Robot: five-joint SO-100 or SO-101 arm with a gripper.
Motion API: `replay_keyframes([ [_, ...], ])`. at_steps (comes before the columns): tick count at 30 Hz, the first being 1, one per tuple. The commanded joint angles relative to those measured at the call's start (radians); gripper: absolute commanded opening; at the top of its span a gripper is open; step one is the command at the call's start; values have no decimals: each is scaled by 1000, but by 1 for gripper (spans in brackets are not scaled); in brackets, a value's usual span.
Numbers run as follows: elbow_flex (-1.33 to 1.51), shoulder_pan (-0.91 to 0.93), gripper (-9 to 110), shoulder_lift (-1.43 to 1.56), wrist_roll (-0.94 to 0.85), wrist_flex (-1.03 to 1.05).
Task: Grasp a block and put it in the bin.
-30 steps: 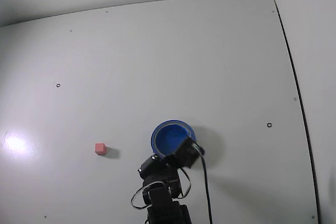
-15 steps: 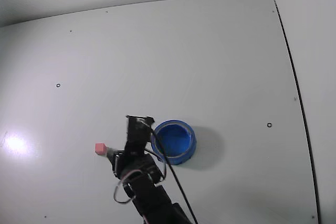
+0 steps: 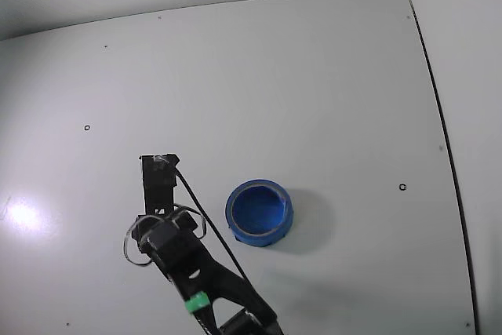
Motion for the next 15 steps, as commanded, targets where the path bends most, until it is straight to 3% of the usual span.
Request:
replay_keyframes([
  [1, -167, -9, 22, -101, -9, -9],
  [15, -394, -9, 22, -417, -9, -9],
])
